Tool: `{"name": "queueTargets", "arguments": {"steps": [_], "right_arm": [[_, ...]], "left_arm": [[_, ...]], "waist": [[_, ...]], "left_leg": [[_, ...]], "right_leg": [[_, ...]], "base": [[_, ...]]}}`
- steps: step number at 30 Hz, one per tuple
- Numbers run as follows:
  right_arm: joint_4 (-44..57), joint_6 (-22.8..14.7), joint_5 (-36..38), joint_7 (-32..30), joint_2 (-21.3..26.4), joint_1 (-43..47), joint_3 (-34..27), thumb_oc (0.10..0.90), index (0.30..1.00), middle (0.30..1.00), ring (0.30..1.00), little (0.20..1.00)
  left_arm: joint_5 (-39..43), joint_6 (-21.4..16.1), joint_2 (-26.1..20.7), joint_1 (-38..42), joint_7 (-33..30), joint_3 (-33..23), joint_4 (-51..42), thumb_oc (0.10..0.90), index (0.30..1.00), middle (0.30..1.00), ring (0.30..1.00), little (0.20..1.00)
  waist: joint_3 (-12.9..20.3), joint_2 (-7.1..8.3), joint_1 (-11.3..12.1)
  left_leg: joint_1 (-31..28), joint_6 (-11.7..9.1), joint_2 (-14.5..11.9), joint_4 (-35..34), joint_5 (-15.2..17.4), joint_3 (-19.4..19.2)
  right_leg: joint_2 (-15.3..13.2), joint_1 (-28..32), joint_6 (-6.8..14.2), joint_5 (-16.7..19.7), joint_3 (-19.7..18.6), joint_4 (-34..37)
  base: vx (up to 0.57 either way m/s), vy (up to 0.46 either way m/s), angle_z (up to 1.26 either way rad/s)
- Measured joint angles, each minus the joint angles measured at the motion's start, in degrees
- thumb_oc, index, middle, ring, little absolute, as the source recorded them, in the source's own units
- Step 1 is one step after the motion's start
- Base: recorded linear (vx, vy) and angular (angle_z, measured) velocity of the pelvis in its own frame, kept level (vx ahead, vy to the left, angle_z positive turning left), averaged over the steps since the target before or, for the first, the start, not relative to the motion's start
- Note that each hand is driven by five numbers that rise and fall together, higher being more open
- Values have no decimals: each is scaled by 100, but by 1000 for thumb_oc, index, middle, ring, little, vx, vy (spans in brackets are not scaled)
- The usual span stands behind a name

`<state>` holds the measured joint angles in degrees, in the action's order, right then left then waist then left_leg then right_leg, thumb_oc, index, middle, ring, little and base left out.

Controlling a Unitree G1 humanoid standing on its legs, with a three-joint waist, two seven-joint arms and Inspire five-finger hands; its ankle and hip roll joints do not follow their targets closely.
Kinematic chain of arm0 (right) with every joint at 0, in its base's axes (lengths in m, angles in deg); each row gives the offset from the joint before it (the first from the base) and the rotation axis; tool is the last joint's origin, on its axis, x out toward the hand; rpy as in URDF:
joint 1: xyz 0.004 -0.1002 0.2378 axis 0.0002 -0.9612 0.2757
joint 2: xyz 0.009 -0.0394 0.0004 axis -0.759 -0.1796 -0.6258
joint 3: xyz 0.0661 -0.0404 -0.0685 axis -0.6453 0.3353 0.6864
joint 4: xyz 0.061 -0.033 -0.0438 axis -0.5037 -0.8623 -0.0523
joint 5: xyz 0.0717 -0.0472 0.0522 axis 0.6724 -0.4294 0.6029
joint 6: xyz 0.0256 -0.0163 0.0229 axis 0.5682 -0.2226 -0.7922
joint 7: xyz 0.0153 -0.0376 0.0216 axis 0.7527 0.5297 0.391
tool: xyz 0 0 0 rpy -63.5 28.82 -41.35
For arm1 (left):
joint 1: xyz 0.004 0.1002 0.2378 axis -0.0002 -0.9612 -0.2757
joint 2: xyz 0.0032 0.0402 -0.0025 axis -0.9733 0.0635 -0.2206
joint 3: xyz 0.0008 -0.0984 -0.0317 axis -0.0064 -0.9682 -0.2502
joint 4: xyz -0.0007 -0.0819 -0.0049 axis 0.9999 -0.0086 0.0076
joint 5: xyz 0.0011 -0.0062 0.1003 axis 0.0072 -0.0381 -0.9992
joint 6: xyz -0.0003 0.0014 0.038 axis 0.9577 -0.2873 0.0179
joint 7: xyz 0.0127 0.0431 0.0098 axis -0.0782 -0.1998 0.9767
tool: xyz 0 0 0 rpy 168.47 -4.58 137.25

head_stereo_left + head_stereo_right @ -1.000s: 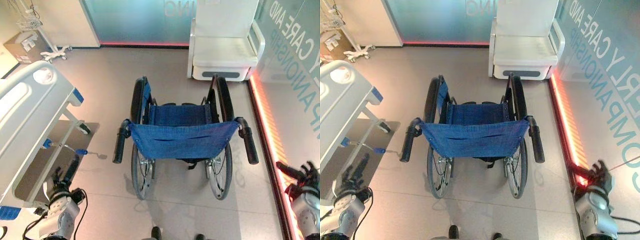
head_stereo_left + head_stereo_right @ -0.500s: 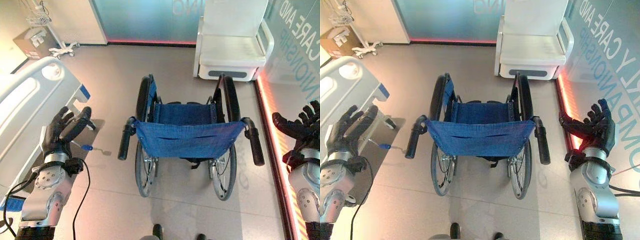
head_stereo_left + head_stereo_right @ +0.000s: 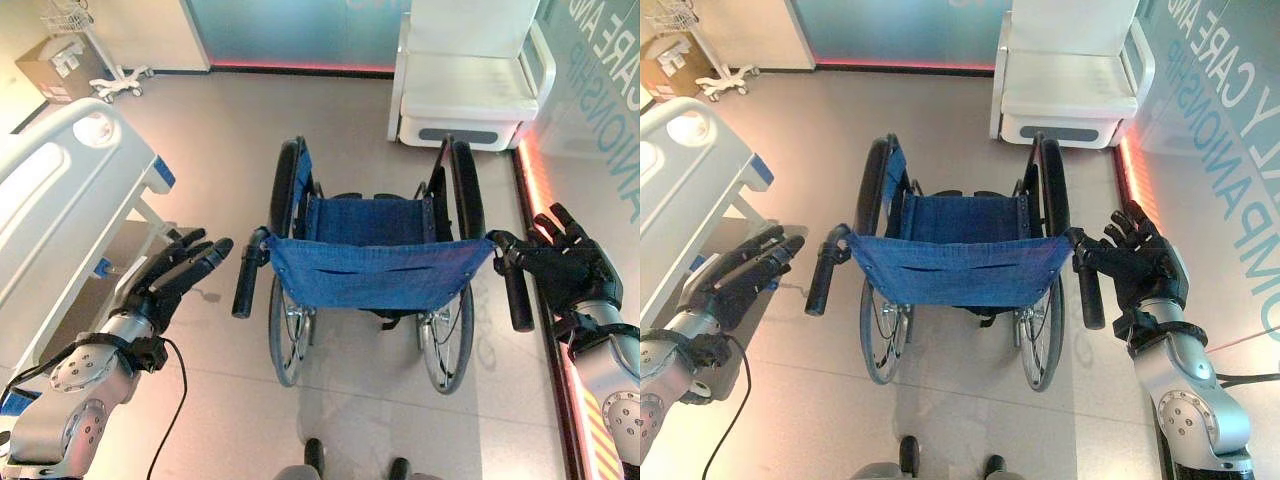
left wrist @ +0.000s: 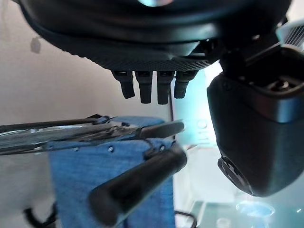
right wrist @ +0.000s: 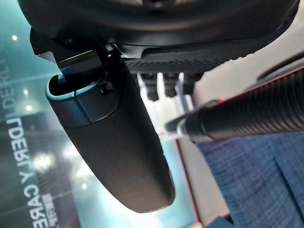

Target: Push the wheelchair next to the bed

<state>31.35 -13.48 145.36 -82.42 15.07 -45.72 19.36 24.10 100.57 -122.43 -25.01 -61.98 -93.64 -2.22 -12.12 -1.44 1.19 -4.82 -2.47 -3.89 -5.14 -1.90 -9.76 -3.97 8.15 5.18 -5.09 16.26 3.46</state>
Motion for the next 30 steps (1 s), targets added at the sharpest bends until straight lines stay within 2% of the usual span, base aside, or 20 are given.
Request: {"name": "queueTargets", "arguments": {"steps": [7,13,15,21,30], "right_arm": [[278,94,454,-8,269,-66,19,800,900,900,900,900],[330,244,33,-82,591,-307,17,800,900,900,900,900],[329,265,-69,-109,650,-331,16,800,900,900,900,900],[296,360,-60,-244,843,-330,248,800,900,900,900,900],[254,608,46,-343,1025,-331,340,800,900,900,900,900]], "left_arm": [[53,30,-408,-28,349,-1,-156,800,900,900,900,900],[133,99,-620,-160,575,-3,-393,800,900,900,900,900],[528,250,-670,-160,653,11,-475,800,900,900,900,900],[778,352,-1027,27,373,308,-495,800,900,900,900,900],[785,369,-1285,129,275,470,-494,800,900,900,900,900]], "waist": [[1,0,6],[5,8,1],[5,8,-25],[4,9,-31],[2,13,-25]], "left_leg": [[39,0,2,0,0,-13],[49,0,8,1,0,-23],[44,0,7,1,0,-32],[23,0,1,1,0,-65],[22,13,4,1,-9,-155]], "right_leg": [[-2,-46,3,3,-3,-2],[-11,-58,5,3,-8,-2],[-11,-58,5,3,-17,-4],[-12,-63,5,4,-30,-43],[-16,-71,12,9,-49,-49]], "base": [[0,0,0],[0,0,0],[0,0,0],[0,1,-1],[0,0,0]]}}
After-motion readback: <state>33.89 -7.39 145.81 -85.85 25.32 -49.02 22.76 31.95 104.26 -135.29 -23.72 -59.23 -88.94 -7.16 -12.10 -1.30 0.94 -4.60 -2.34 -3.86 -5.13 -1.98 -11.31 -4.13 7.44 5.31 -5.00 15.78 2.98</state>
